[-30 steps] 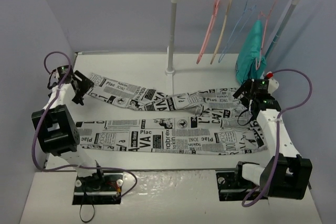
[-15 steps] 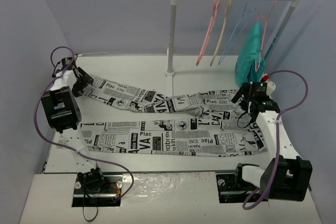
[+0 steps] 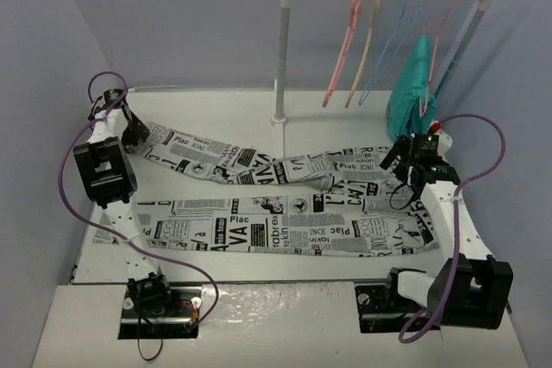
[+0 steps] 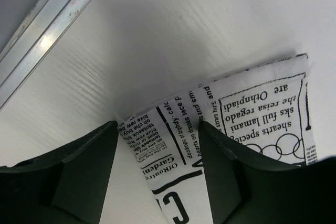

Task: Place the trousers on the hanger

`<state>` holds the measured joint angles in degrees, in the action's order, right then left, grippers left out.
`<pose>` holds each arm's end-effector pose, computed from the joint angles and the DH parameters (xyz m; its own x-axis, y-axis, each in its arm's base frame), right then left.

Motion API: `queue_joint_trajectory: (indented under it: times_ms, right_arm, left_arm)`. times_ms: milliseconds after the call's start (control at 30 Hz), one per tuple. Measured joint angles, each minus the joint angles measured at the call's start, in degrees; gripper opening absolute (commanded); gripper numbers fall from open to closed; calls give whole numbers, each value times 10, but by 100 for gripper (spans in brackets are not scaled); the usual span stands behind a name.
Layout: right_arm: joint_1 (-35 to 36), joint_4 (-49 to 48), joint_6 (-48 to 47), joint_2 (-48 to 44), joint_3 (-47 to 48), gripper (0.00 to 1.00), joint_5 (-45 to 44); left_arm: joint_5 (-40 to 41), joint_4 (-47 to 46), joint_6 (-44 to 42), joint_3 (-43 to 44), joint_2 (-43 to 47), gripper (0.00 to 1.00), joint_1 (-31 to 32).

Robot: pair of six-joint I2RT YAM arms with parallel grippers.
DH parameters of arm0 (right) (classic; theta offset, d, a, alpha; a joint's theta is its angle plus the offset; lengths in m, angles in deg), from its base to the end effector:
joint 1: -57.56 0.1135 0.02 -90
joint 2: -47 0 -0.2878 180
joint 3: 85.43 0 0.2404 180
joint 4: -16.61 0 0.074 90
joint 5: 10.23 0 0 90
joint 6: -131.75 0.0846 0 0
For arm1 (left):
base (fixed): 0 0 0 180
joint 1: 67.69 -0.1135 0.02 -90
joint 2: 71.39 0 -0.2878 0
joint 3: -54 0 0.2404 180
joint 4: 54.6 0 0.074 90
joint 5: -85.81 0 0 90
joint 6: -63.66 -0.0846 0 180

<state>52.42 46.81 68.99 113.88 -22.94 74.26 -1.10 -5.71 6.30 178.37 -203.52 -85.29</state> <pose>0.2751 -0.0329 0.2700 -0.4259 0.4957 -0.7569 0.4081 0.8519 0.3283 0.5118 0.1671 0.1621 -0.4924 -0.7212 -0.4872 -0.7075 0.6577 -0.2586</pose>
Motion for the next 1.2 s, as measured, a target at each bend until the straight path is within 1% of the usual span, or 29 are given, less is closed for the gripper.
queue_joint_trajectory:
  times_ms: [33, 67, 100, 167, 300, 467, 567, 700, 833, 933, 1033, 1200]
  right_arm:
    - [0, 0, 0, 2, 0, 94, 0]
    - [0, 0, -1, 5, 0, 94, 0]
    - [0, 0, -1, 8, 0, 94, 0]
    - [0, 0, -2, 18, 0, 94, 0]
    - [4, 0, -1, 50, 7, 93, 0]
    - [31, -12, 2, 96, 27, 92, 2]
    - [42, -29, 10, 122, 29, 91, 2]
    - [44, -54, 23, 162, 28, 90, -3]
    - [40, -84, 34, 202, 21, 90, -12]
    - [33, -93, 42, 224, 9, 90, -14]
    - [29, -95, 44, 229, -3, 90, -19]
    - [30, -100, 44, 221, -7, 90, -30]
  left_arm:
    - [1, 0, -2, 4, -3, 36, 0]
    - [1, -1, -6, 5, -4, 24, 0]
    - [-1, -3, -10, 6, -5, 8, 1]
    - [-5, -7, -16, 6, -7, 0, 2]
    - [-12, -13, -29, 8, -7, 0, 3]
    - [-13, -5, -42, 2, 15, 0, 1]
    - [-10, 9, -43, -15, 65, 0, -3]
    - [7, 30, -42, -30, 175, 0, -11]
    - [31, 32, -41, -30, 275, 0, -20]
    - [49, 59, -40, -21, 311, 0, -24]
    - [68, 98, -39, -22, 324, 0, -24]
    - [118, 138, -40, -84, 370, 0, -24]
